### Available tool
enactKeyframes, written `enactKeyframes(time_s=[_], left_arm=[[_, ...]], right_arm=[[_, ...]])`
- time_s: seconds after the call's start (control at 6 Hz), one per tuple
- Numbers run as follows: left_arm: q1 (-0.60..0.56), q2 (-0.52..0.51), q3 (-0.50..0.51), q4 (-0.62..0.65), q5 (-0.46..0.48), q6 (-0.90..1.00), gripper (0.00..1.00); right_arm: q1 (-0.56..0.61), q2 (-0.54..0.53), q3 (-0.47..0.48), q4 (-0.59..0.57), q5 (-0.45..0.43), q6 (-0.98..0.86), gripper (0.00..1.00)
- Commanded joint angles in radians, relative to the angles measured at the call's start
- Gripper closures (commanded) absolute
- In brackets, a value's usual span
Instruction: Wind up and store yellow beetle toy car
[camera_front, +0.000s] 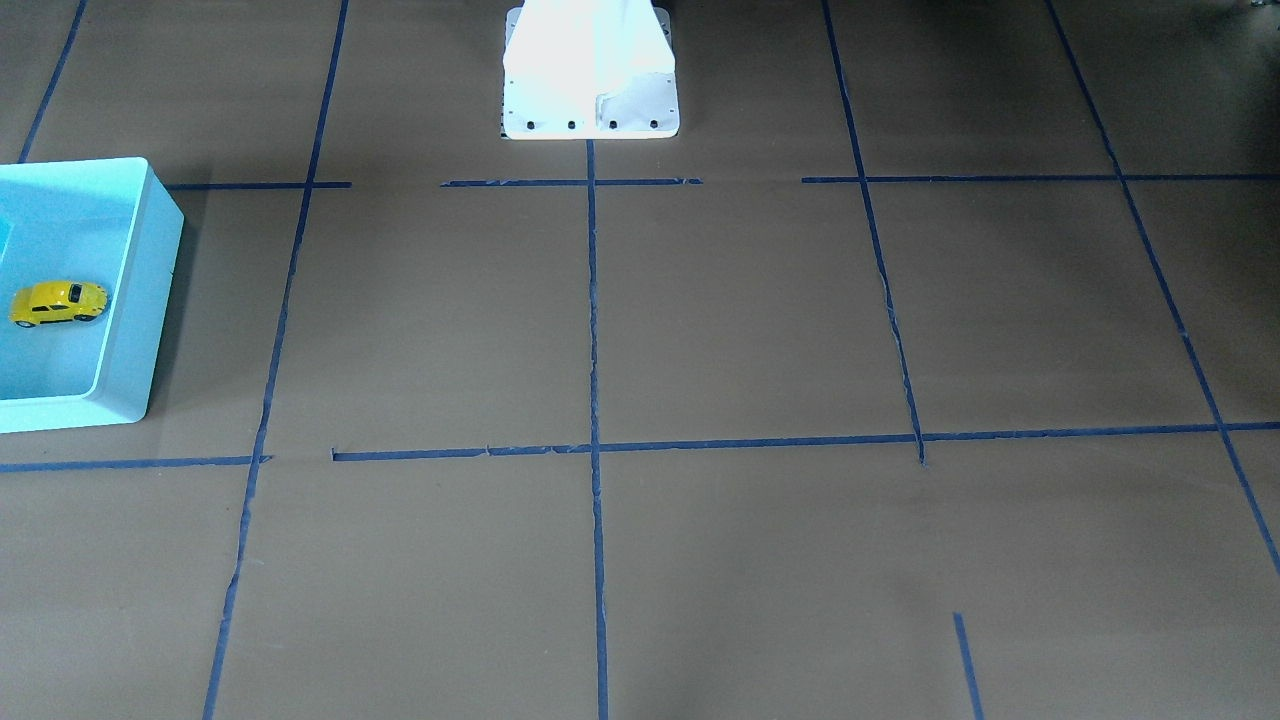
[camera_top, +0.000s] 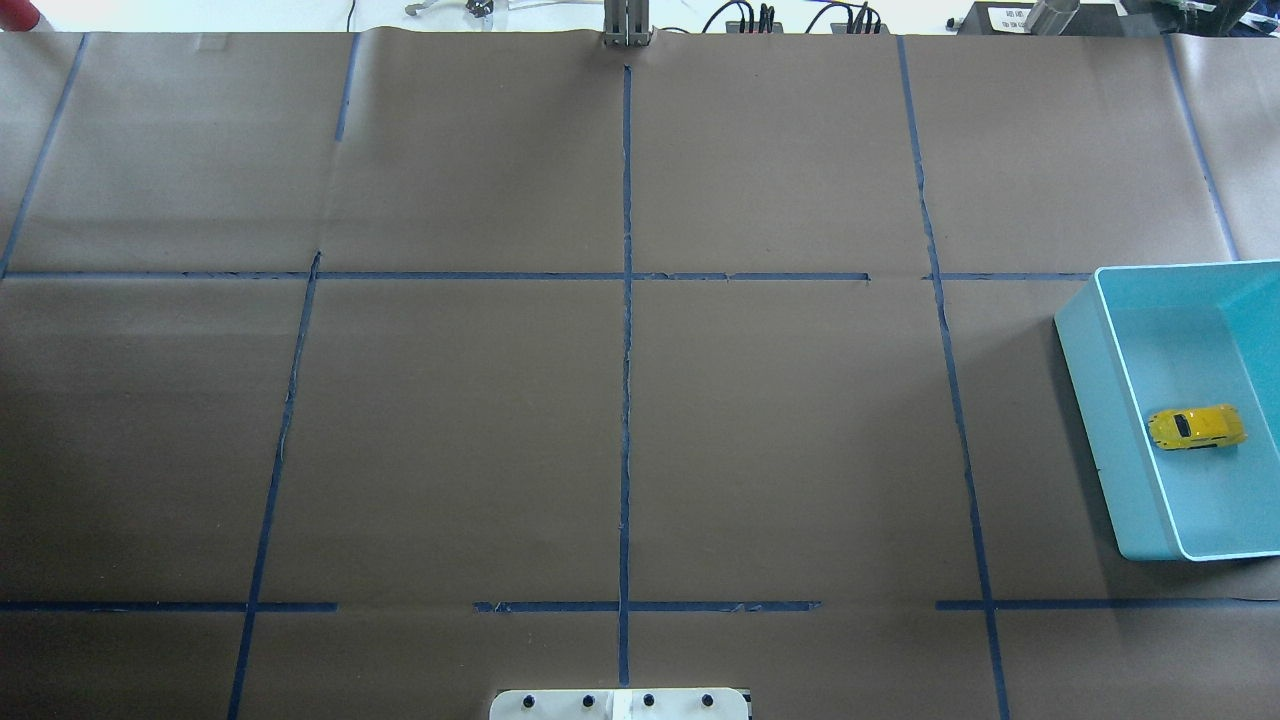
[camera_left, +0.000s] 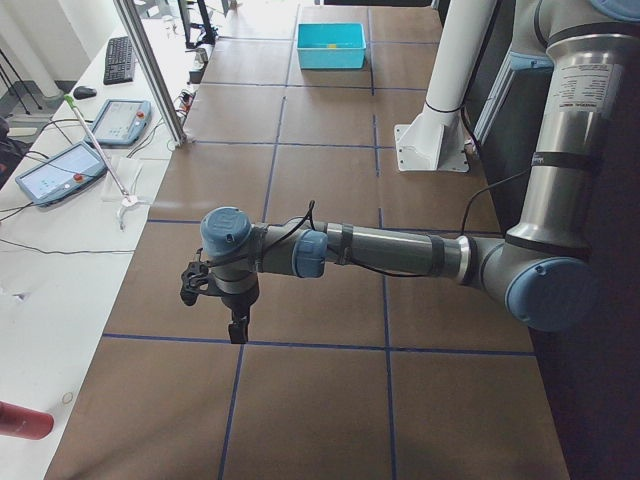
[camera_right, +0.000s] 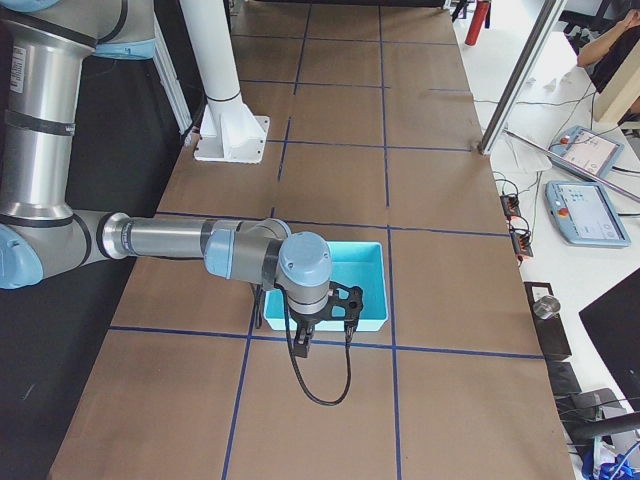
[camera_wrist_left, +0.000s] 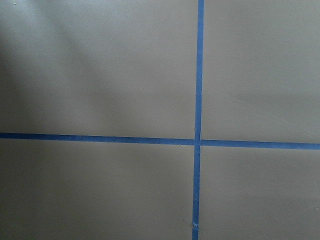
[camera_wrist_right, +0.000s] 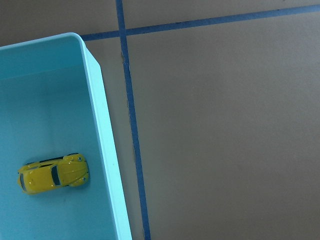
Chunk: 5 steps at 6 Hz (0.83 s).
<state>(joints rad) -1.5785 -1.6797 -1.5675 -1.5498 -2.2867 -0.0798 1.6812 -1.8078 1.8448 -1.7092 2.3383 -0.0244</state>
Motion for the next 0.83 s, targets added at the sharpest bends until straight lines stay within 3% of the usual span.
enactKeyframes(time_s=[0.0,0.67], left_arm=[[0.0,0.0,0.0,-0.001,0.0,0.0,0.0],[0.0,0.0,0.001,-0.001,-0.001,0.0,0.0]], right_arm=[[-0.008,-0.001,-0.019,0.017,-0.007,-0.003,0.0],[-0.086,0.03,-0.022,0.02,-0.019,0.009,0.0]])
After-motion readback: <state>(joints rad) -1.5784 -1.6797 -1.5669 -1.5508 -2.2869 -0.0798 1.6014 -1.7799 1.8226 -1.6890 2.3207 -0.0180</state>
